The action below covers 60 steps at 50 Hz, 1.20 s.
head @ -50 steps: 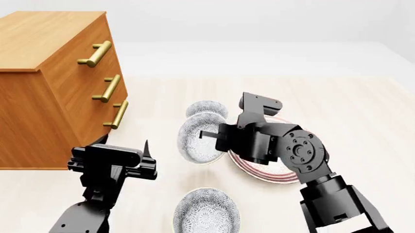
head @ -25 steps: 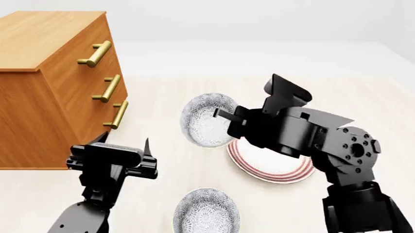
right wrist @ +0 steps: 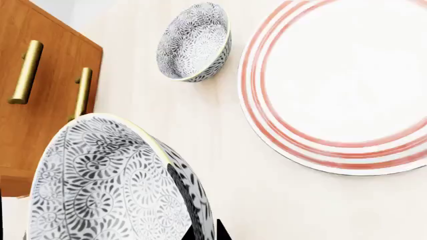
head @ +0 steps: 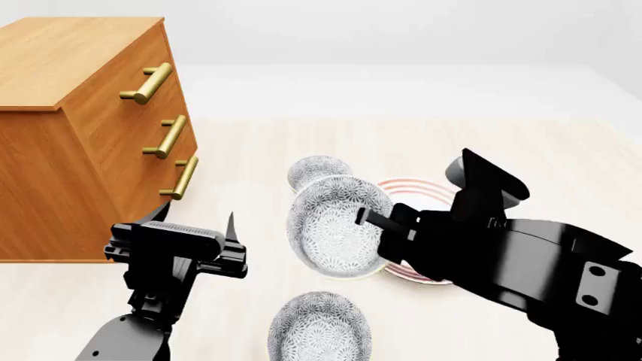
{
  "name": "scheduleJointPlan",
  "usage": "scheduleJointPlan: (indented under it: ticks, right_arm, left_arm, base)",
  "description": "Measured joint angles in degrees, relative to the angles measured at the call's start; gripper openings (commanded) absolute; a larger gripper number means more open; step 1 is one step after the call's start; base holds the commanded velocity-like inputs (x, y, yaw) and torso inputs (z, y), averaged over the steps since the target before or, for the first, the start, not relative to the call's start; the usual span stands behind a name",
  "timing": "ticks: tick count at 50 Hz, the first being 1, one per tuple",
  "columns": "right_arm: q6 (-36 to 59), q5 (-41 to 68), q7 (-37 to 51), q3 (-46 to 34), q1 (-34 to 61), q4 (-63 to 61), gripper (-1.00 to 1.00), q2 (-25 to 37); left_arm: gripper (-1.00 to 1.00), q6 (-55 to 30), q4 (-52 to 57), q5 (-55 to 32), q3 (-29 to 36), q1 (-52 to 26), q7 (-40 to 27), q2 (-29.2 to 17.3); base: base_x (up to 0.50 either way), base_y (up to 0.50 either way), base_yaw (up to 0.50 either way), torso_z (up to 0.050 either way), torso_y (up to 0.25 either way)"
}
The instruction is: Stack the bowl in the middle on the bowl at the back.
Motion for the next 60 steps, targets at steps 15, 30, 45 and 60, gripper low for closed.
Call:
scheduleJointPlan:
  ticks: [15, 30, 45, 60]
  right_arm:
    - [-6.3, 6.0, 1.2, -3.8, -4.4, -9.3, -1.0, 5.7]
    - [-10.1, 8.9, 0.6, -7.1, -6.7, -14.5, -1.0, 9.3]
    - [-13.0, 10.2, 0.0, -9.4, -8.8, -18.0, -1.0, 11.5]
    - [-15.1, 10.6, -0.6, -11.2, -9.3, -20.0, -1.0, 13.3]
  left_arm:
    - [1.0, 0.9, -0.4, 0.1, -0.4, -0.1, -0.3, -0.5]
    - [1.0, 1.2, -0.3, 0.3, -0.8, -0.2, -0.9, -1.1]
    - [1.0, 1.2, 0.3, 0.1, -0.8, 0.2, -1.2, -1.3]
    - [1.0, 1.3, 0.5, -0.2, -0.8, 0.5, -1.3, -1.5]
  base:
    - [0.0, 0.0, 0.0, 0.0, 0.0]
    - [0.0, 0.0, 0.0, 0.0, 0.001]
    - [0.0, 0.0, 0.0, 0.0, 0.0]
    - [0.0, 0.0, 0.0, 0.0, 0.001]
